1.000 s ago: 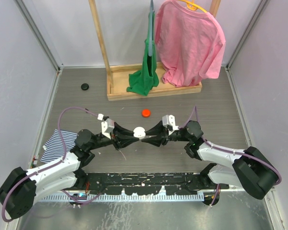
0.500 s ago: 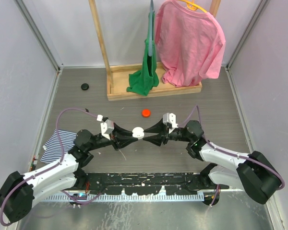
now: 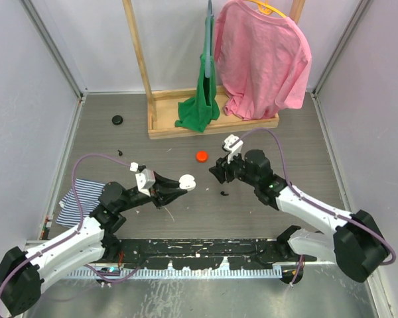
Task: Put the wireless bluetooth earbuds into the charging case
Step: Adjust the charging case.
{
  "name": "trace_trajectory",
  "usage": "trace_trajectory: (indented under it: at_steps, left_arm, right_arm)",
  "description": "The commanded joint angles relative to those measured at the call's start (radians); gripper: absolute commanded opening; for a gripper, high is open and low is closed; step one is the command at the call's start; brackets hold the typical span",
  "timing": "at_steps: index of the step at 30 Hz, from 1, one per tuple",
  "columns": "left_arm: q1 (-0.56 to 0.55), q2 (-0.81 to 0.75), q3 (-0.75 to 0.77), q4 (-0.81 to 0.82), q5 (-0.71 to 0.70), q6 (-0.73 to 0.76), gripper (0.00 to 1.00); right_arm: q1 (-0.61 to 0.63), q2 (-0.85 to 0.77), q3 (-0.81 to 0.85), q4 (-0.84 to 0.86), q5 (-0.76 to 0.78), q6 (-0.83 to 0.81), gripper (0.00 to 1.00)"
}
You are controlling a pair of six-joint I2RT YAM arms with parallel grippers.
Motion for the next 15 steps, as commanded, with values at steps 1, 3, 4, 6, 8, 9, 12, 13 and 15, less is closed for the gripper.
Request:
trace_trajectory:
  at_steps: [1,3,4,6,8,9,12,13,15]
  left_arm:
    - [0.003,-0.024,0.005,0.013,-0.037,0.030,0.00]
    - [0.003,-0.030,0.004,0.007,-0.042,0.030,0.00]
    - [0.003,-0.032,0.005,0.005,-0.045,0.030,0.00]
    - [0.003,-0.038,0.005,0.000,-0.049,0.030,0.00]
    - [0.003,-0.040,0.005,-0.004,-0.053,0.031,0.00]
    - [0.003,-0.039,0.006,-0.008,-0.056,0.031,0.00]
    - [0.003,-0.040,0.009,-0.014,-0.055,0.029,0.00]
    - [0.003,-0.041,0.009,-0.014,-0.055,0.028,0.00]
    - [0.002,-0.043,0.009,-0.014,-0.056,0.026,0.00]
  right_arm:
    - [-0.033,0.097,0.107,-0.180,0.244,-0.009,0.53]
    - [-0.070,0.164,0.140,-0.206,0.243,-0.003,0.54]
    - [-0.088,0.190,0.155,-0.213,0.237,0.004,0.54]
    - [-0.122,0.243,0.180,-0.218,0.218,0.014,0.55]
    - [-0.167,0.292,0.206,-0.224,0.191,0.032,0.56]
    - [-0.185,0.314,0.219,-0.229,0.172,0.040,0.56]
    - [-0.244,0.379,0.258,-0.233,0.118,0.065,0.57]
    - [-0.264,0.399,0.267,-0.236,0.098,0.074,0.57]
    - [-0.297,0.435,0.287,-0.252,0.063,0.096,0.57]
